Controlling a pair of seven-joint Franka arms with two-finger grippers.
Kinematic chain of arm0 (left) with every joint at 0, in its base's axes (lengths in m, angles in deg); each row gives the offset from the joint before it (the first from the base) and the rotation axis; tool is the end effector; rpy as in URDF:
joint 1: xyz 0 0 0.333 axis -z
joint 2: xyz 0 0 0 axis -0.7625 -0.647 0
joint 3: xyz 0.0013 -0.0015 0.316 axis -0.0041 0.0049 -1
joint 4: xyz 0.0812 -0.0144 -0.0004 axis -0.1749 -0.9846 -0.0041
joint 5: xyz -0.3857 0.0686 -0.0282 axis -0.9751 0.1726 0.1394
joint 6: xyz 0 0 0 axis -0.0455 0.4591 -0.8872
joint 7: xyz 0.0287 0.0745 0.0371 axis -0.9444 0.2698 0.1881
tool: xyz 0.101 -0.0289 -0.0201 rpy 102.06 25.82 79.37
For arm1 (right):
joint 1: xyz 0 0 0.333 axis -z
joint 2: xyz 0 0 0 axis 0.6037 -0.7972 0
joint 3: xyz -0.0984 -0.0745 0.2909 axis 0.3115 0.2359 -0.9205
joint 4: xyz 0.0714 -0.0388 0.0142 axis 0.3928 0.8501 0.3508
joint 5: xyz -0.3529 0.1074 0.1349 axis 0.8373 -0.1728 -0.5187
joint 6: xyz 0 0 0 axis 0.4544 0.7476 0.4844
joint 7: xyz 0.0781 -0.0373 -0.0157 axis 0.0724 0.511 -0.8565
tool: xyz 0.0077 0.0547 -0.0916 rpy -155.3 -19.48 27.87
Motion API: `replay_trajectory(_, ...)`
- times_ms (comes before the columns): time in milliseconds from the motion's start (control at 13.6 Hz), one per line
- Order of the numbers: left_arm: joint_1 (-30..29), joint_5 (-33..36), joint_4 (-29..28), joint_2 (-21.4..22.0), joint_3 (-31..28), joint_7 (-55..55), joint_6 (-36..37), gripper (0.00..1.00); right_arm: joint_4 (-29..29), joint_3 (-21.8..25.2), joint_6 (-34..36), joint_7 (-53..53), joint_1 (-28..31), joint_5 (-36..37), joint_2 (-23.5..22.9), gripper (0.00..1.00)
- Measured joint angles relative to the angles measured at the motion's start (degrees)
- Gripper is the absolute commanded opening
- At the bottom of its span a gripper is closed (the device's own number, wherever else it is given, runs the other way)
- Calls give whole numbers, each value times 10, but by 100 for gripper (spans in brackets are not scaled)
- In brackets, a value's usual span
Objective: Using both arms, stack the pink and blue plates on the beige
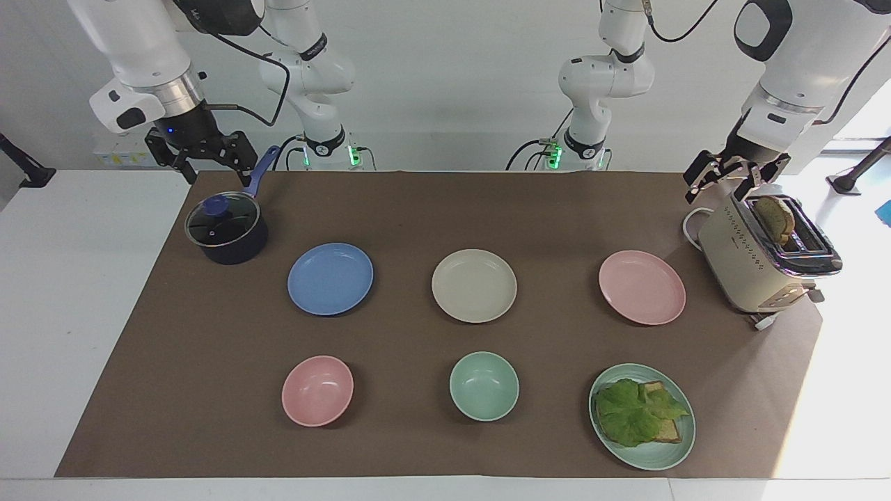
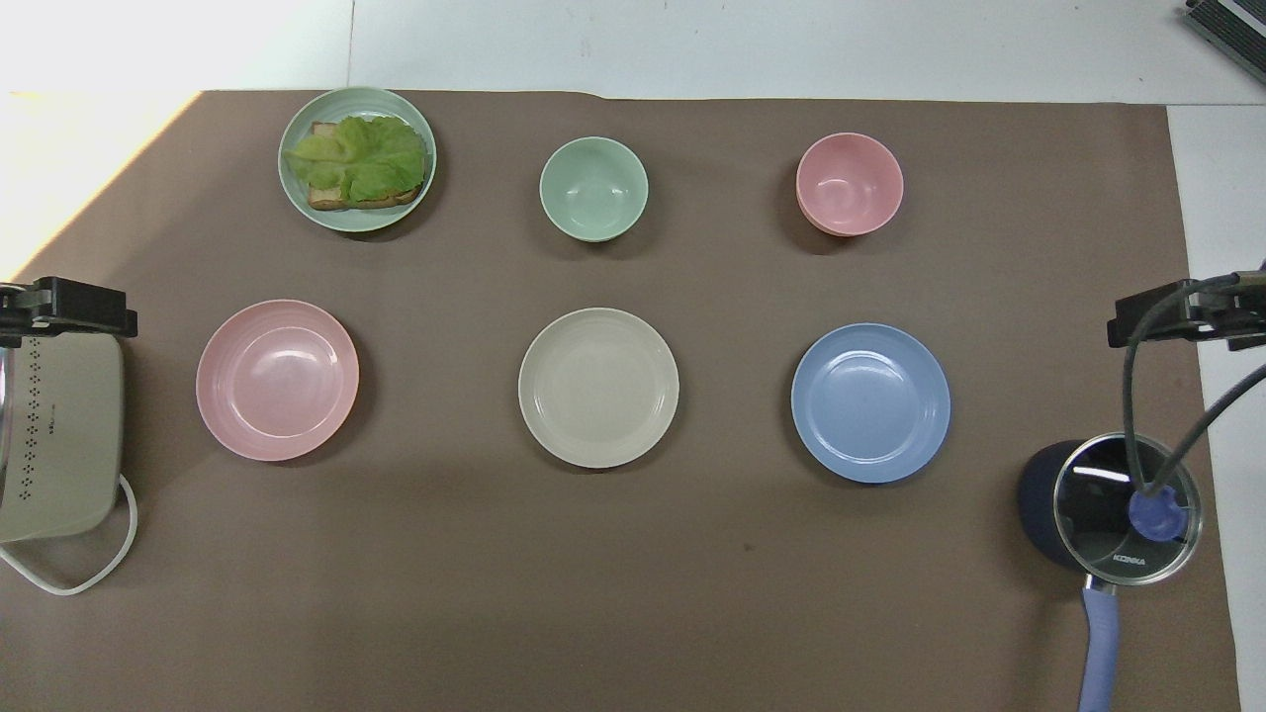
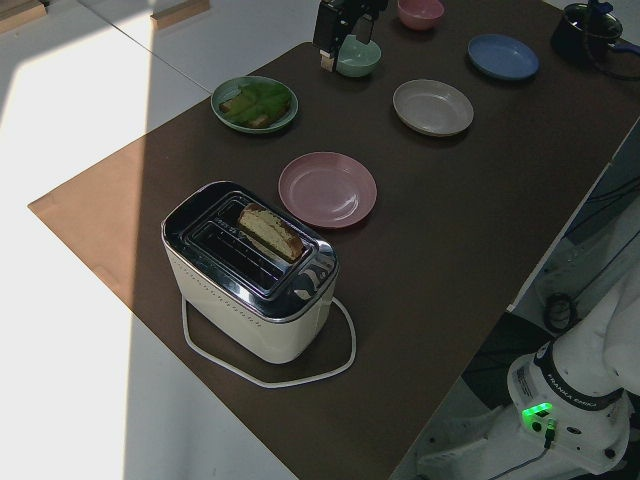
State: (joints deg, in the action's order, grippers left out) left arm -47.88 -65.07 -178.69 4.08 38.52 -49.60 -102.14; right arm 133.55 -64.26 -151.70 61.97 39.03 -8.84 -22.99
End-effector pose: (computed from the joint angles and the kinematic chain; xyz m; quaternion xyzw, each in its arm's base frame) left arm 0.5426 -0.0085 0.6157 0.9995 0.0131 0.0255 0.0117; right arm 0.5480 -0.0170 0.6372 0.9995 -0.0272 -0.0126 0.0126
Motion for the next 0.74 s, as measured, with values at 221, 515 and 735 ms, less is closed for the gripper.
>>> replay_trajectory(221, -3, 0, -2, 0, -3, 8, 5, 100, 0, 0, 0, 0, 0, 0, 0, 100)
replay_trajectory(515, -43, 0, -87, -5, -5, 8, -31, 100, 0, 0, 0, 0, 0, 0, 0, 100)
replay_trajectory(735, -56, 0, -184, -19, -4, 4, -125, 100, 0, 0, 0, 0, 0, 0, 0, 100)
